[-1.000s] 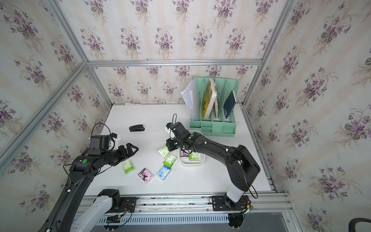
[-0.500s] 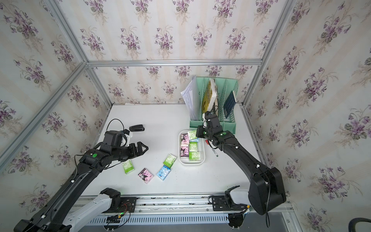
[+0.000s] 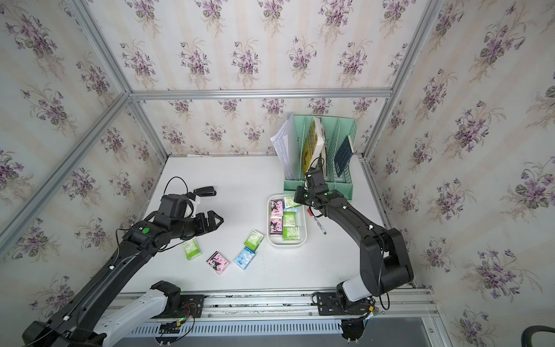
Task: Put the pocket tissues into the storage box
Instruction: Place the pocket tissues in the storage box.
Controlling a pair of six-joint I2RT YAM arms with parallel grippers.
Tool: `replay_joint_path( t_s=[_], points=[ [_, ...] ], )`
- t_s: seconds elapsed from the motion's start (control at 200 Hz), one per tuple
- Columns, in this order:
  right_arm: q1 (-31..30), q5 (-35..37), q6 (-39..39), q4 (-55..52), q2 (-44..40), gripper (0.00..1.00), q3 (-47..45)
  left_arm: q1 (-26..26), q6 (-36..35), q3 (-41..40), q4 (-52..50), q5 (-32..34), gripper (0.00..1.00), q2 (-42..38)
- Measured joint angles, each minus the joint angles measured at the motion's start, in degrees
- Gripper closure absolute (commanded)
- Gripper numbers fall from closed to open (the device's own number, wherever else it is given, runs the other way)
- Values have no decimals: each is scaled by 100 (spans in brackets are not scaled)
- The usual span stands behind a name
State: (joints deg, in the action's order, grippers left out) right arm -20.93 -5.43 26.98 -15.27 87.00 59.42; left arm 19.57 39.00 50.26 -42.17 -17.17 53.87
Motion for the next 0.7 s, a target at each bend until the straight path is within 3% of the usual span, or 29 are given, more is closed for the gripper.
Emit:
replay_joint_path(
  t_s=[0.7],
  points=[
    [0, -90, 26, 444, 1014, 100, 289, 0, -2, -120, 109, 22, 1, 151]
  ],
)
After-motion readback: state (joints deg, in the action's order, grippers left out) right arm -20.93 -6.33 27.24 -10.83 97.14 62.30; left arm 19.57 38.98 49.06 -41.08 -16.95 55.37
